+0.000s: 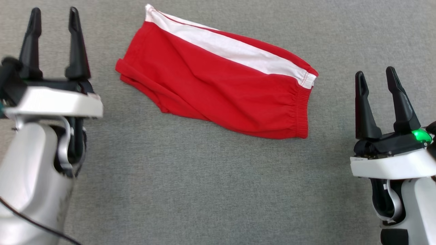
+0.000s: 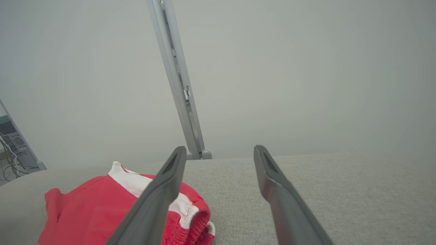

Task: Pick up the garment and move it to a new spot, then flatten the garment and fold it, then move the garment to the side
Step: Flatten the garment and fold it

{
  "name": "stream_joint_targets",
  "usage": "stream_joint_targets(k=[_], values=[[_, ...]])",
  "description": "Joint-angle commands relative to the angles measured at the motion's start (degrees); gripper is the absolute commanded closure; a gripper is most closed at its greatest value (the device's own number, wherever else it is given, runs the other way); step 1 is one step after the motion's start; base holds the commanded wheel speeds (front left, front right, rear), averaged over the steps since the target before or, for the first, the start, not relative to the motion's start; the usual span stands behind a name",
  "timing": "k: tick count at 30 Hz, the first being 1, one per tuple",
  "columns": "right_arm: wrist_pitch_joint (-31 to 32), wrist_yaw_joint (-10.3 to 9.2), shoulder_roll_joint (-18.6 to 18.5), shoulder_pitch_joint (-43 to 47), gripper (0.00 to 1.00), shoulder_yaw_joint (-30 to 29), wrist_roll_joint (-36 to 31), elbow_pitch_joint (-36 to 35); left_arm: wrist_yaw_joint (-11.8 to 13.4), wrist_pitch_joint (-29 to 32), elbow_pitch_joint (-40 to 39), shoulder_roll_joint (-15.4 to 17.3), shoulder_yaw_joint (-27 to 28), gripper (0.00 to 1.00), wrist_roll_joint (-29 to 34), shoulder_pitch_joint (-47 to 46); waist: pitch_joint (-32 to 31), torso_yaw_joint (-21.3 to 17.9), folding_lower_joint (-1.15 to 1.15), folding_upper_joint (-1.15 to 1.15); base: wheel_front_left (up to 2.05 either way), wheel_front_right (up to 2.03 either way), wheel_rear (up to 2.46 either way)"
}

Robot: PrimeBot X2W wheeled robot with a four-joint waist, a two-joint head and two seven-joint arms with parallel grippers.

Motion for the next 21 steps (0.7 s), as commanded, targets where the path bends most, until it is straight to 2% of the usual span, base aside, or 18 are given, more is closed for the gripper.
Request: stream_joint_targets(k=[1, 5, 9, 13, 21], values=[[-0.1, 0.04, 0.2, 1.0, 0.0, -0.4, -1.2, -0.5, 0.4, -0.2, -2.8, -0.6, 0.8, 0.0, 1.3, 2.1, -0.9, 1.1, 0.0, 0.0, 0.0, 0.0, 0.0], [-0.2, 0.03, 0.8, 2.0, 0.0, -1.2, -5.0, -0.2, 0.7, -0.2, -12.0, -3.0, 4.2, 0.0, 6.9, 9.9, -2.1, 2.0, 0.0, 0.0, 0.0, 0.0, 0.0], [-0.2, 0.03, 1.2, 2.8, 0.0, -1.7, -7.4, 1.0, 0.0, -0.2, -15.7, -5.6, 5.6, 0.0, 11.4, 16.1, -3.5, 2.6, 0.0, 0.0, 0.0, 0.0, 0.0], [-0.2, 0.03, 1.4, 4.0, 0.0, -2.5, -9.0, 2.7, -0.1, -0.2, -15.3, -7.0, 5.5, 0.0, 15.1, 20.6, -5.1, 2.9, 0.0, 0.0, 0.0, 0.0, 0.0], [-0.2, 0.03, 2.2, 7.4, 0.0, -4.6, -9.7, 4.2, -1.2, -0.2, -13.0, -8.5, 5.8, 0.0, 17.8, 24.2, -7.3, 3.2, 0.0, 0.0, 0.0, 0.0, 0.0]])
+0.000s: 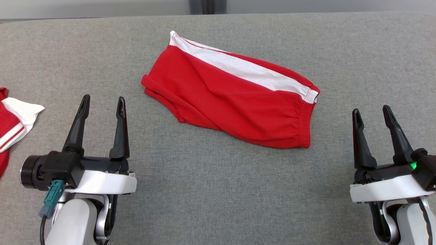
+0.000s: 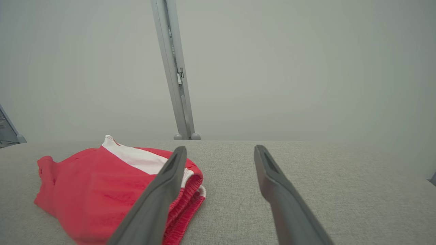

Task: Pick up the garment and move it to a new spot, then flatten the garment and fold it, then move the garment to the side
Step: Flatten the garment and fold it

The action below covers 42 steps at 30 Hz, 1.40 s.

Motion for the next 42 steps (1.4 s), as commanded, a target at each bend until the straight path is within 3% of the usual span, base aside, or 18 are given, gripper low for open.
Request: stream_joint_targets(k=[1, 22, 27, 35, 42], values=[[-0.1, 0.02, -0.1, 0.7, 0.0, -0.4, -0.2, 0.3, -0.5, -0.2, 0.5, 0.1, 0.4, 0.0, 0.1, 0.5, -0.2, -0.1, 0.0, 0.0, 0.0, 0.0, 0.0], [-0.1, 0.02, 1.0, -0.2, 0.0, -0.3, 1.0, 0.8, -1.5, -0.2, 5.6, -1.0, 1.1, 0.0, 1.1, -1.9, -0.6, -1.3, 0.0, 0.0, 0.0, 0.0, 0.0], [-0.1, 0.02, 1.1, -1.0, 0.0, 0.1, 1.5, 0.4, -2.7, 2.5, 7.8, -1.3, -0.1, 0.0, 0.4, -6.8, 0.4, -2.0, 0.0, 0.0, 0.0, 0.0, 0.0], [-0.1, 0.02, 1.1, -3.0, 0.0, 2.1, 2.5, 0.3, -6.1, 12.5, 20.4, -0.2, -0.8, 0.0, -2.3, -19.5, 4.4, -6.6, 0.0, 0.0, 0.0, 0.0, 0.0], [-0.1, 0.02, 1.1, -2.7, 0.0, 1.7, 5.1, 0.3, -4.9, 16.3, 32.4, 1.4, 2.1, 0.0, -4.7, -25.3, 6.3, -9.1, 0.0, 0.0, 0.0, 0.0, 0.0]])
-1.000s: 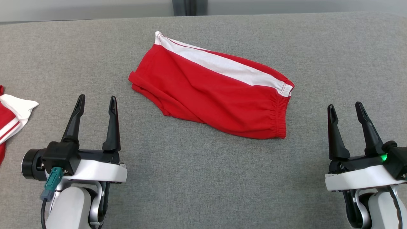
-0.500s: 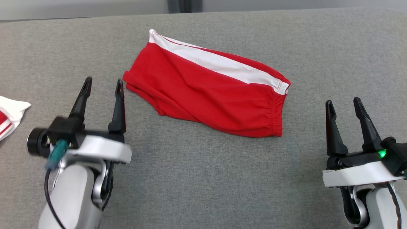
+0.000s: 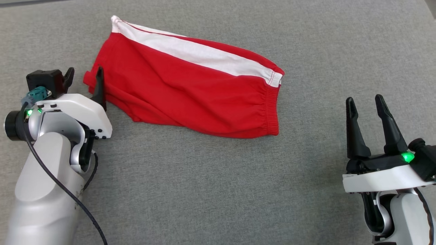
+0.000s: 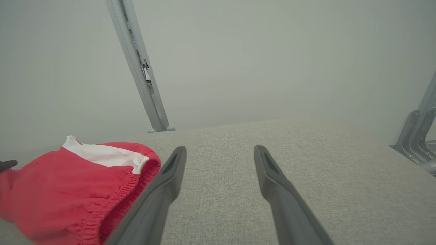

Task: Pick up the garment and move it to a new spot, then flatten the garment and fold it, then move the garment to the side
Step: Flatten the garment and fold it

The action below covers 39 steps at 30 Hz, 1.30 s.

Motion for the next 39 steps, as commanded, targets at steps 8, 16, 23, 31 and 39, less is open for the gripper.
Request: stream_joint_targets(k=[8, 16, 23, 31, 39], values=[[-0.1, 0.02, -0.2, -0.5, 0.0, -0.3, 1.4, 0.0, -4.0, 5.2, 7.2, -2.1, 1.2, 0.16, -6.0, 0.0, 0.6, -0.2, 0.0, 0.0, 0.0, 0.0, 0.0], [-0.1, 0.02, -0.3, -0.6, 0.0, -0.4, 1.9, -0.3, -6.5, 5.1, 7.1, -3.1, 1.8, 1.0, -9.3, 0.8, 0.1, 0.4, 0.0, 0.0, 0.0, 0.0, 0.0], [-0.1, 0.02, -0.2, 1.4, 0.0, -1.8, 1.9, -0.2, -6.4, 0.2, 0.4, -4.0, 3.3, 1.0, -11.4, 7.1, -2.0, 1.5, 0.0, 0.0, 0.0, 0.0, 0.0], [-0.1, 0.02, -0.2, 3.7, 0.0, -3.4, 0.9, 0.1, -4.0, -1.9, -14.0, -6.0, 2.9, 1.0, -12.1, 19.1, -4.2, 5.5, 0.0, 0.0, 0.0, 0.0, 0.0], [-0.1, 0.02, -0.3, 4.5, 0.0, -4.1, -0.4, 0.5, -1.4, 2.5, -28.7, -6.7, 1.5, 1.0, -13.5, 28.7, -5.4, 8.3, 0.0, 0.0, 0.0, 0.0, 0.0]])
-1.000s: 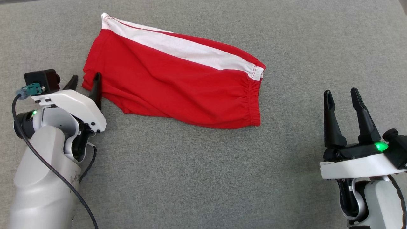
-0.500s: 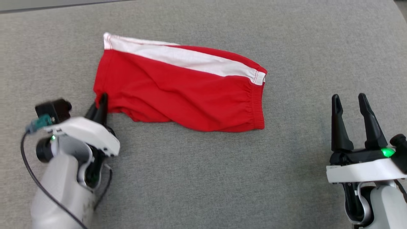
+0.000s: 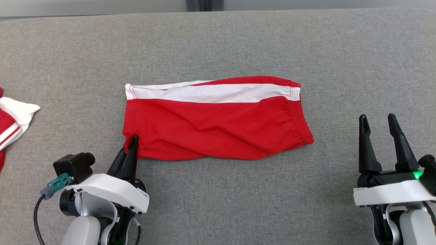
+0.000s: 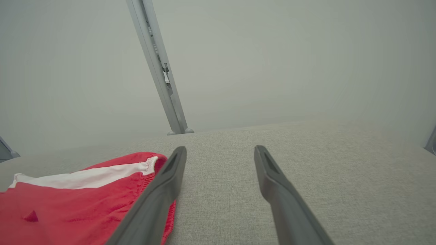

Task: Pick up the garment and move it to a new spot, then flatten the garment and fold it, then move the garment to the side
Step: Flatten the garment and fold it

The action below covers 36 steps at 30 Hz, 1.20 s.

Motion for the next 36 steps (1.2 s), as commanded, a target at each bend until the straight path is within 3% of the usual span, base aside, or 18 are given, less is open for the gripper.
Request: stream_joint_targets(k=[1, 3, 5, 8, 12, 18, 25, 30, 36], values=[[-0.1, 0.02, -0.4, 0.1, 0.0, -0.3, -0.1, 0.0, 0.3, 0.7, -0.6, 0.1, 0.0, 1.0, -0.8, 0.5, -0.2, 0.4, 0.0, 0.0, 0.0, 0.0, 0.0], [-0.1, 0.02, -0.4, -0.1, 0.0, 0.0, -0.2, 0.2, 0.5, 1.2, -1.1, 0.0, 0.1, 1.0, -1.5, 0.8, -0.2, 0.4, 0.0, 0.0, 0.0, 0.0, 0.0], [-0.1, 0.02, -0.4, -0.3, 0.0, 0.4, -0.1, 0.5, 1.1, 1.5, -0.5, 0.2, 0.2, 0.0, -1.3, 1.0, -0.3, 0.1, 0.0, 0.0, 0.0, 0.0, 0.0], [-0.1, 0.02, -0.4, -0.7, 0.0, 0.9, 0.1, 0.8, 2.8, -0.2, 0.5, 1.7, 1.2, 0.0, 1.1, 0.8, -0.6, -0.4, 0.0, 0.0, 0.0, 0.0, 0.0], [-0.1, 0.02, -0.4, -0.7, 0.0, 0.7, -0.4, 0.5, 5.4, -7.1, 0.5, 2.6, 2.5, 0.0, 5.1, -1.2, -1.3, -0.5, 0.0, 0.0, 0.0, 0.0, 0.0], [-0.1, 0.02, -0.4, -1.8, 0.0, 1.2, -1.8, 0.6, 5.5, -16.8, -0.7, 3.8, 0.3, 0.0, 12.3, -5.5, -2.3, 0.2, 0.0, 0.0, 0.0, 0.0, 0.0], [0.1, 0.02, -0.4, -1.3, 0.0, 1.6, -2.9, 1.4, 6.2, -18.8, -1.8, 4.8, -2.7, 0.0, 18.7, -6.1, -4.0, 0.6, 0.0, 0.0, 0.0, 0.0, 0.0], [0.9, 0.02, -0.4, 0.2, 0.0, 0.8, -3.2, 2.0, 7.5, -19.0, -0.4, 5.0, -1.9, 0.0, 19.2, -2.8, -5.3, 0.7, 0.0, 0.0, 0.0, 0.0, 0.0], [1.3, 0.02, -0.4, 0.7, 0.0, 0.5, -2.6, 2.3, 7.3, -19.1, 0.8, 4.8, -2.0, 0.0, 18.7, -1.7, -6.0, 1.0, 0.0, 0.0, 0.0, 0.0, 0.0]])
